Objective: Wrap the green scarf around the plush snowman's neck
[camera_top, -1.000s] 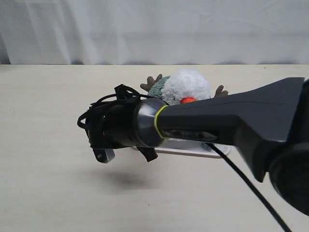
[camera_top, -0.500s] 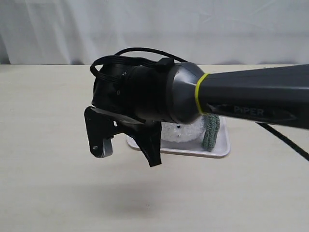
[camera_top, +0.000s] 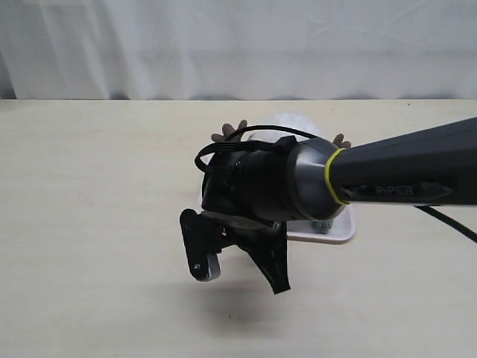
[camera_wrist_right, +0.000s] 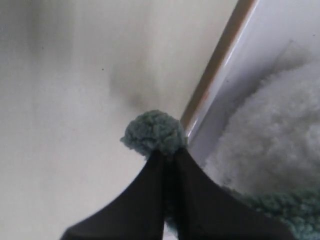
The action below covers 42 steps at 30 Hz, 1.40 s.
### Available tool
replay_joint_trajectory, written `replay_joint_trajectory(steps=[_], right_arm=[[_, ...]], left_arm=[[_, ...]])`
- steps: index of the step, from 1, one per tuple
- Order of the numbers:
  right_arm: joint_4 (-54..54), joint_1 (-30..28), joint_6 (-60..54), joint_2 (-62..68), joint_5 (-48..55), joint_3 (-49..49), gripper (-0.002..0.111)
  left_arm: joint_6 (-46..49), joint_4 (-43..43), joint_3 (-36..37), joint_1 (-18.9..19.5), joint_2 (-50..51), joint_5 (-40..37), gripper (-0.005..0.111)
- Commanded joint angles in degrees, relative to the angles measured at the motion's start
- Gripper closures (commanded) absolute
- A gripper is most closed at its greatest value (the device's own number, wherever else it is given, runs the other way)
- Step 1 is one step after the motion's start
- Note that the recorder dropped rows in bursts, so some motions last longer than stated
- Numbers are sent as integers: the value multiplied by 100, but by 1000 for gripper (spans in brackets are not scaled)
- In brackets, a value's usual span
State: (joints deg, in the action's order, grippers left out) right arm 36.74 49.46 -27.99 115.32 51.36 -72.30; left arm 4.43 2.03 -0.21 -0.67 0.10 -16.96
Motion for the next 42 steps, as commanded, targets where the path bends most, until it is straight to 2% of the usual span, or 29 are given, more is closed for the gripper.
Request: replay_joint_trajectory(steps=[1, 12, 16, 21, 23, 32, 42], right_arm=[[99, -68, 27, -16, -41, 114, 104], [479, -68, 685, -16, -53, 114, 103], [649, -68, 1099, -16, -30, 101, 89], [639, -68, 1297, -93, 47, 101, 62], [628, -17, 1390, -169, 188, 101, 55], [597, 652, 1559, -817, 445, 101, 54], [730, 1062, 2954, -1601, 445, 101, 56]], left_arm=[[-11, 13, 21, 31, -10, 62, 107], [-11, 13, 21, 31, -10, 62, 107], [-11, 13, 21, 31, -10, 62, 107], [-11, 13, 21, 31, -10, 62, 107], [-11, 13, 21, 31, -10, 62, 107], [-11, 13, 21, 31, -10, 62, 107], [-11, 13, 21, 31, -10, 62, 107]])
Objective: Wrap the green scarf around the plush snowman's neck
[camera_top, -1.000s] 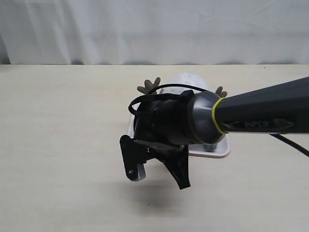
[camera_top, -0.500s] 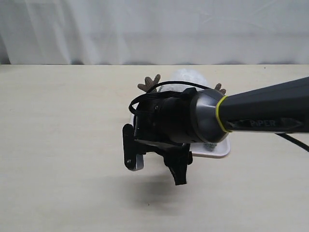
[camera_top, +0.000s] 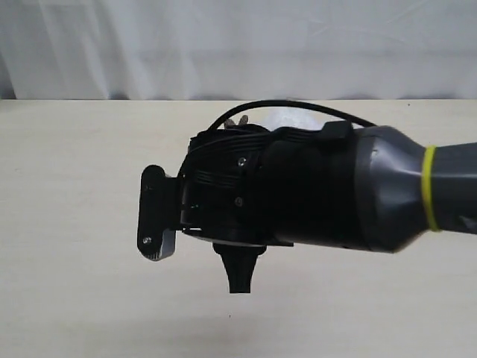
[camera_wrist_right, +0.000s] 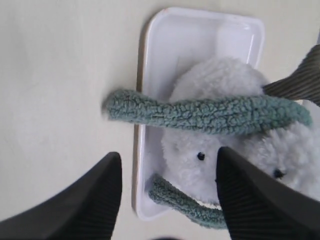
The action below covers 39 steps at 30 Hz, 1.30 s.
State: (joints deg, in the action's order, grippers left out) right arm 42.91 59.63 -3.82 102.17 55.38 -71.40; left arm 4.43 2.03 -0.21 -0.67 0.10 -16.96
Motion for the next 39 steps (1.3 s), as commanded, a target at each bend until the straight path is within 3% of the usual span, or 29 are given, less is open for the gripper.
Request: replay_joint_trajectory(steps=[1, 3, 4, 5, 7, 10, 14, 24, 39], right_arm=[[177, 45, 715, -349, 43, 11, 60], [401, -7, 1173, -433, 43, 11, 73], [490, -126, 1552, -475, -15, 11, 94], [439, -226, 1633, -483, -120, 11, 104], [98, -629, 2065, -483, -659, 11, 104], [-1561, -1594, 2251, -386, -1420, -403, 104], [-3114, -2330, 1773, 49, -1391, -1320, 104], [-3137, -2550, 1749, 1575, 168, -3066, 104], [-3137, -2550, 1749, 2000, 163, -3229, 104]], left_arm=[[-11, 13, 21, 31, -10, 62, 107], [-11, 13, 21, 31, -10, 62, 107], [-11, 13, 21, 31, -10, 62, 107], [-11, 13, 21, 31, -10, 62, 107], [-11, 13, 21, 31, -10, 62, 107], [-11, 13, 21, 31, -10, 62, 107], [-11, 13, 21, 31, -10, 62, 107], [-11, 13, 21, 31, -10, 62, 107], [-11, 13, 21, 31, -10, 62, 107]])
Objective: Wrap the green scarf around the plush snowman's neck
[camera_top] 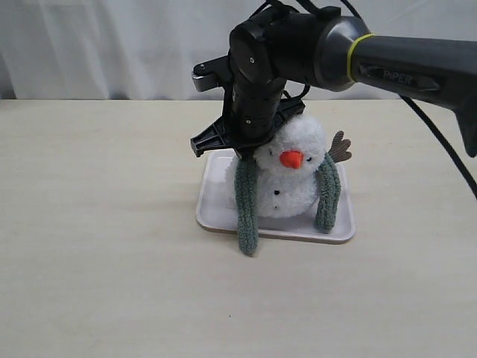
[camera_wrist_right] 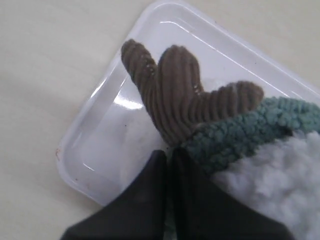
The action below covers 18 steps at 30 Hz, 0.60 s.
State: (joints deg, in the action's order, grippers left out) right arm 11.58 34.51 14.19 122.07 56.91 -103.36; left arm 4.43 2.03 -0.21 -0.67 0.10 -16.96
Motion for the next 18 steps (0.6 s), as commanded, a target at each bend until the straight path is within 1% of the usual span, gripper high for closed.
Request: replay_joint_trajectory(steps=[1, 9, 11, 12, 15, 18], right_arm=[[-4, -39, -51, -5, -3, -33, 104], [-37, -39, -413, -393, 82, -42, 104], [-37, -39, -413, -589, 82, -42, 102], [-37, -39, -413, -674, 142, -42, 100], [-26, -39, -413, -968, 477, -42, 85], [194, -39, -413, -1225, 1047, -29, 65]], left_arm=[[-11, 13, 21, 31, -10, 62, 107], [-11, 13, 21, 31, -10, 62, 107], [-11, 13, 21, 31, -10, 62, 107], [-11, 13, 21, 31, -10, 62, 107], [-11, 13, 21, 31, -10, 62, 107], [-11, 13, 21, 31, -10, 62, 107]])
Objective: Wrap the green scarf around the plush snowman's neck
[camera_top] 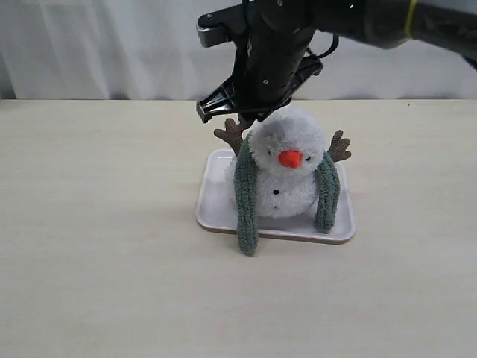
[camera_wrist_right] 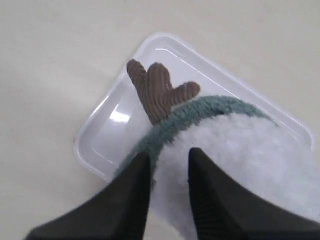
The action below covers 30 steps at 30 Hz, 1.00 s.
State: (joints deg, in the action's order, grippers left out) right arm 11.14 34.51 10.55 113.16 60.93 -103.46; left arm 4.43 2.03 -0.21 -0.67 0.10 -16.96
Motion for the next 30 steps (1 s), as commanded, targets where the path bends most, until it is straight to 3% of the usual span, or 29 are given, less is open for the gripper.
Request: replay_joint_trajectory(steps=[1, 3, 9, 15, 22, 30], right_arm=[[339, -39, -50, -426, 818, 20, 60], [541, -39, 82, -682, 887, 258, 54], [970, -90, 681, -1733, 73, 1667, 54], [872, -614, 982, -2663, -819, 3397, 54], [644, -1103, 949, -2886, -2927, 5372, 54], [624, -1138, 960, -2188, -4640, 5848, 54]], left_arm=[[-11, 13, 21, 31, -10, 62, 107], [-11, 13, 21, 31, -10, 62, 107], [-11, 13, 21, 31, -10, 62, 107], [-11, 21, 21, 31, -10, 62, 107], [-11, 21, 21, 31, -10, 62, 107], [-11, 21, 21, 31, -10, 62, 107]])
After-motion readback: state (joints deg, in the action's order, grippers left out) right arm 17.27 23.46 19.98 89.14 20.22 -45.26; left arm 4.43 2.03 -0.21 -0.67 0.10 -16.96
